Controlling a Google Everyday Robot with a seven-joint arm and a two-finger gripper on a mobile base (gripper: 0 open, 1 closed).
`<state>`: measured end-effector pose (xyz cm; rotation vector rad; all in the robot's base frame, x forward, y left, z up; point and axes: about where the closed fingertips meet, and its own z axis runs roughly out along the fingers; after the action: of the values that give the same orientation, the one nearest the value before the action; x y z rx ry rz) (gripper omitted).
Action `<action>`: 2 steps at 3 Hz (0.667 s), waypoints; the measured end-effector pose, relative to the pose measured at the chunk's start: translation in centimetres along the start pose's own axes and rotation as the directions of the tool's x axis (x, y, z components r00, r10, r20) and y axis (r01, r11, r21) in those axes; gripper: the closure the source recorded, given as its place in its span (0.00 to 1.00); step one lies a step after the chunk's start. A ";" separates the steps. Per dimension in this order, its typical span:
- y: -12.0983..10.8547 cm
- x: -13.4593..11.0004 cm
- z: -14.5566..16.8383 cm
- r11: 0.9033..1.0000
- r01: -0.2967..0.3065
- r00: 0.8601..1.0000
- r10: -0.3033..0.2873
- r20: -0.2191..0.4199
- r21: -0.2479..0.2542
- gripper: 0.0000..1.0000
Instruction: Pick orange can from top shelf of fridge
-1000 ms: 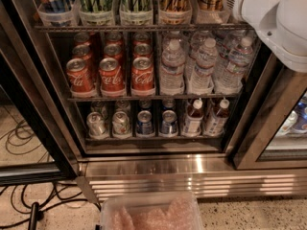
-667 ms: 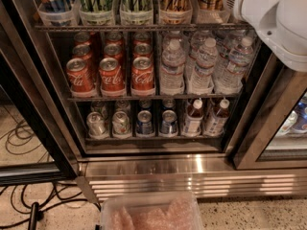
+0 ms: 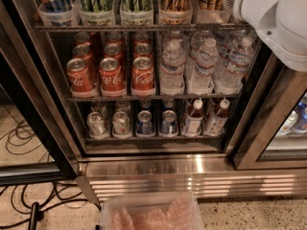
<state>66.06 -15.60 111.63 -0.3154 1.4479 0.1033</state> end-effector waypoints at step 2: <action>0.1 0.0 -0.1 1.000 -0.003 1.000 0.003 -0.003 0.003 1.00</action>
Offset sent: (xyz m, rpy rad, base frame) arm -0.3774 -0.0474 -0.1000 0.1436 0.1539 -0.1149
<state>65.90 -15.57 111.58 -0.3110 1.4513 0.1033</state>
